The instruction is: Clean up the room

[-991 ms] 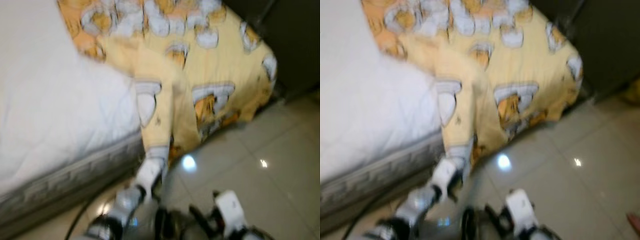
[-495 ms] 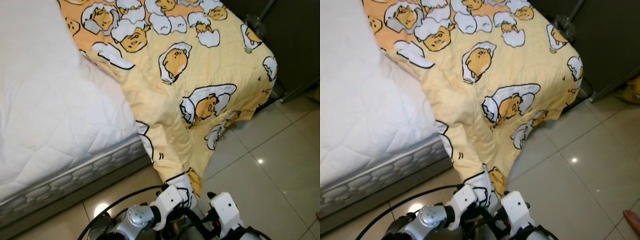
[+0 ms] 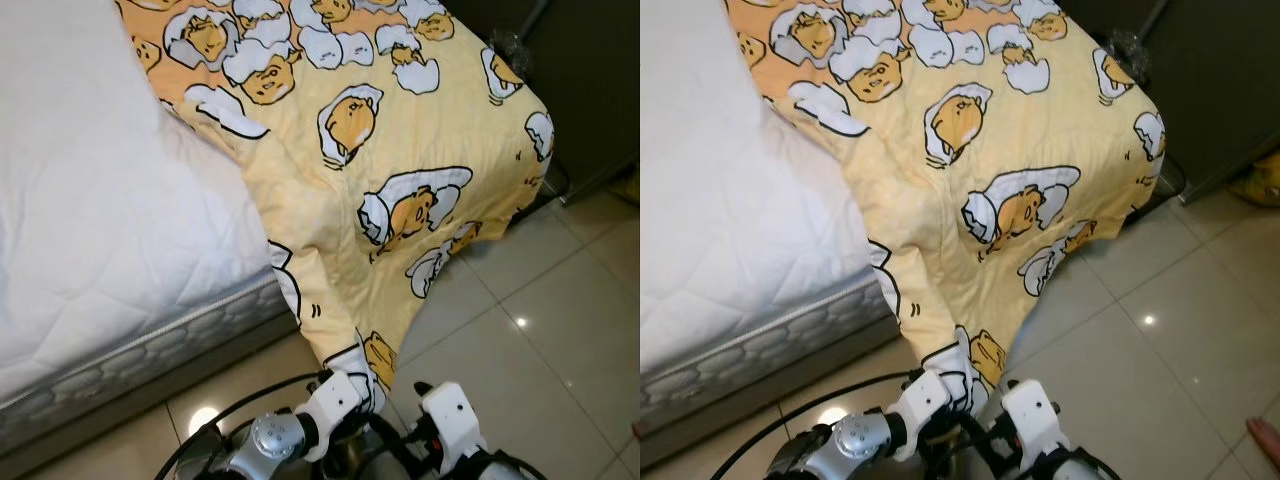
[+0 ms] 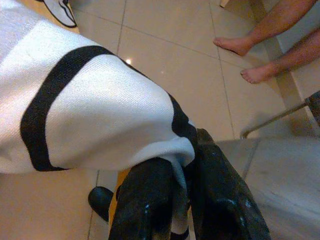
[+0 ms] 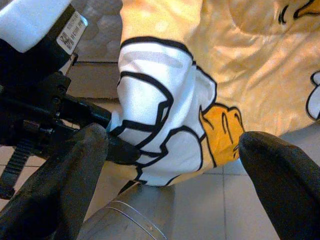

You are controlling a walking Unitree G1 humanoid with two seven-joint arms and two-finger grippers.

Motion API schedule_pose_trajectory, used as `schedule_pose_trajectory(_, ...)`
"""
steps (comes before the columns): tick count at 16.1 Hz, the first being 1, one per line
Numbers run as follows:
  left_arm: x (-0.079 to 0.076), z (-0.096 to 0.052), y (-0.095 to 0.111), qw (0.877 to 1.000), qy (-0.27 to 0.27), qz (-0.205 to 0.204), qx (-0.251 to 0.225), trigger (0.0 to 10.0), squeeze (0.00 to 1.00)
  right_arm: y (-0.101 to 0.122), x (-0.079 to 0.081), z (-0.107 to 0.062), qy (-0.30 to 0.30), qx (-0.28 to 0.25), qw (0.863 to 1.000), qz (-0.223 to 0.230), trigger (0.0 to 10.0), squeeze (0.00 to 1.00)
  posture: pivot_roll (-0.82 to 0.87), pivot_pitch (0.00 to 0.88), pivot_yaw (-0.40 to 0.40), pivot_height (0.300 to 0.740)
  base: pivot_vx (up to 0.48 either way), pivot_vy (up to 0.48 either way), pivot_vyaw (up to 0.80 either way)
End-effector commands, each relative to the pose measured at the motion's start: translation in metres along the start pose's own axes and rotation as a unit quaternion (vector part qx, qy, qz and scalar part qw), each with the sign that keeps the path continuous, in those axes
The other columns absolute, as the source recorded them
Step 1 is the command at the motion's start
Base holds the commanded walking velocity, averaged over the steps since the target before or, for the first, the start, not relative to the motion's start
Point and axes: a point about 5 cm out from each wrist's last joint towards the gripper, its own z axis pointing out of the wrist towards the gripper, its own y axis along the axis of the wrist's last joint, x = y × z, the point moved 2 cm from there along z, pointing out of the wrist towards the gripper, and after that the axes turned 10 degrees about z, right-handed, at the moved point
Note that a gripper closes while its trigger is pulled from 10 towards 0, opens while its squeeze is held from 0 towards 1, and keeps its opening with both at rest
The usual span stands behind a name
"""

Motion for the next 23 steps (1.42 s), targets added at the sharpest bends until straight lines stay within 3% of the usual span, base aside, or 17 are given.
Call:
schedule_pose_trajectory(1, -0.027, 0.010, 0.005, 1.000, -0.019, -0.013, -0.013, 10.0, 0.00, -0.006, -0.004, -0.005, -0.011, 0.014, 1.000, 0.018, 10.0, 0.00, -0.13, 0.226, -0.164, 0.740, 0.000, 0.000, 0.00)
schedule_pose_trajectory(5, -0.038, 0.014, 0.010, 0.998, -0.059, 0.031, -0.013, 10.0, 0.00, -0.002, -0.003, -0.003, -0.005, 0.010, 1.000, 0.020, 10.0, 0.00, -0.13, 0.224, -0.166, 0.740, 0.000, 0.000, 0.00)
schedule_pose_trajectory(9, -0.065, 0.020, 0.021, 0.987, -0.159, 0.020, -0.033, 10.0, 0.00, 0.011, -0.014, 0.000, -0.005, 0.004, 0.999, 0.033, 10.0, 0.00, -0.13, 0.223, -0.166, 0.740, 0.000, 0.000, 0.00)
schedule_pose_trajectory(12, -0.088, 0.026, 0.035, 0.969, -0.241, -0.001, -0.051, 10.0, 0.00, 0.013, -0.013, 0.002, 0.010, 0.008, 0.999, 0.032, 10.0, 0.00, -0.13, 0.219, -0.169, 0.740, 0.000, 0.000, 0.00)
schedule_pose_trajectory(17, -0.094, 0.035, 0.062, 0.957, -0.252, -0.103, -0.101, 10.0, 0.00, 0.008, -0.004, 0.001, 0.031, 0.025, 0.999, 0.037, 10.0, 0.00, -0.13, 0.213, -0.160, 0.740, 0.000, 0.000, 0.00)
schedule_pose_trajectory(18, -0.096, 0.036, 0.066, 0.955, -0.255, -0.102, -0.111, 10.0, 1.00, 0.009, -0.005, 0.002, 0.032, 0.022, 0.998, 0.043, 10.0, 0.00, -0.13, 0.212, -0.158, 0.740, 0.000, 0.000, 0.00)
schedule_pose_trajectory(19, -0.093, 0.036, 0.066, 0.958, -0.248, -0.089, -0.110, 10.0, 1.00, 0.013, -0.005, 0.004, 0.031, 0.015, 0.998, 0.049, 10.0, 0.00, -0.13, 0.204, -0.151, 0.740, 0.000, 0.000, 0.00)
schedule_pose_trajectory(20, -0.077, 0.034, 0.060, 0.972, -0.205, -0.063, -0.100, 10.0, 1.00, 0.025, -0.009, 0.008, 0.025, -0.011, 0.998, 0.056, 10.0, 0.00, -0.12, 0.177, -0.146, 0.740, 0.000, 0.000, 0.00)
schedule_pose_trajectory(21, -0.055, 0.032, 0.056, 0.982, -0.155, -0.056, -0.097, 10.0, 1.00, 0.038, -0.015, 0.012, 0.013, -0.038, 0.997, 0.061, 10.0, 0.00, -0.11, 0.150, -0.141, 0.740, 0.000, 0.000, 0.00)
schedule_pose_trajectory(22, -0.012, 0.021, 0.052, 0.991, -0.066, -0.064, -0.101, 10.0, 1.00, 0.056, -0.024, 0.017, -0.003, -0.074, 0.995, 0.060, 10.0, 0.00, -0.08, 0.093, -0.126, 0.740, 0.000, 0.000, 0.00)
schedule_pose_trajectory(23, 0.013, 0.012, 0.049, 0.992, -0.012, -0.063, -0.105, 10.0, 1.00, 0.065, -0.026, 0.018, -0.008, -0.091, 0.994, 0.059, 10.0, 0.00, -0.08, 0.082, -0.124, 0.740, 0.000, 0.000, 0.00)
